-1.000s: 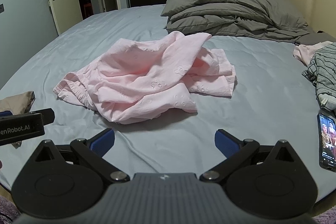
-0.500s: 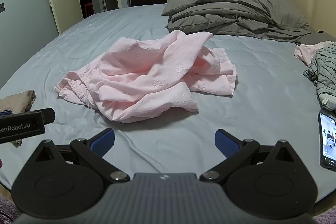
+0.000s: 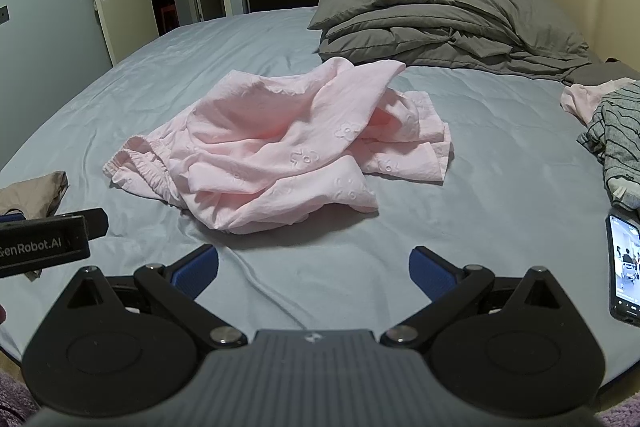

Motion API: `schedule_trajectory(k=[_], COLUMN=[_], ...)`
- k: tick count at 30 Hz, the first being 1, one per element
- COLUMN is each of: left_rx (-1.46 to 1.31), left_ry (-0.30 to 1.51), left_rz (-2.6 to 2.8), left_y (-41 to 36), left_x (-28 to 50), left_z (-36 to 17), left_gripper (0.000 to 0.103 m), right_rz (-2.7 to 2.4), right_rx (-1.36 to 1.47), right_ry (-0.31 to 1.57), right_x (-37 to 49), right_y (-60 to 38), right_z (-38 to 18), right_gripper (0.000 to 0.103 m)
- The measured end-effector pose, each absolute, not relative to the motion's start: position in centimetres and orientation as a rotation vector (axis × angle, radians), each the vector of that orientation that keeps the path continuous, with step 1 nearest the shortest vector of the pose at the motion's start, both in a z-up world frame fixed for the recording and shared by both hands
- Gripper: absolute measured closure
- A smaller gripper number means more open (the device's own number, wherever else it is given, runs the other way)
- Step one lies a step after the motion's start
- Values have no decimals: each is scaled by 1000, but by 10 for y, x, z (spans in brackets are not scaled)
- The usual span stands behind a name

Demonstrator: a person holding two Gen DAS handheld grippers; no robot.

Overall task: Fold clothes
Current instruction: 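Move both grippers toward the crumpled pink garment on the bed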

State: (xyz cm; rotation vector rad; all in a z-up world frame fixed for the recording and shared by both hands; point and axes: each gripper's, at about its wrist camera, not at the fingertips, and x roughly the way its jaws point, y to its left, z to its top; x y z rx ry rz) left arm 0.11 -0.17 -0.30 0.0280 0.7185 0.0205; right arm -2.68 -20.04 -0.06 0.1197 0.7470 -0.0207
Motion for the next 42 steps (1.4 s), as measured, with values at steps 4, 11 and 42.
schedule_trajectory(k=[4,11,42], left_rx=[30,27,70], left_ry=[721,726,793], left_rz=[21,21,-10], left_y=[-2,-4,-33], left_x=[2,1,40], left_z=[-3,-4,-40], left_gripper=[1,1,2], right_rz=[-20,-19,-80], right_rx=[118,117,78], right_ry=[750,753,847], right_x=[-26,-26,16], right_y=[-200,-199,-212], right_z=[-1,-3,-40], right_gripper=[0,0,0])
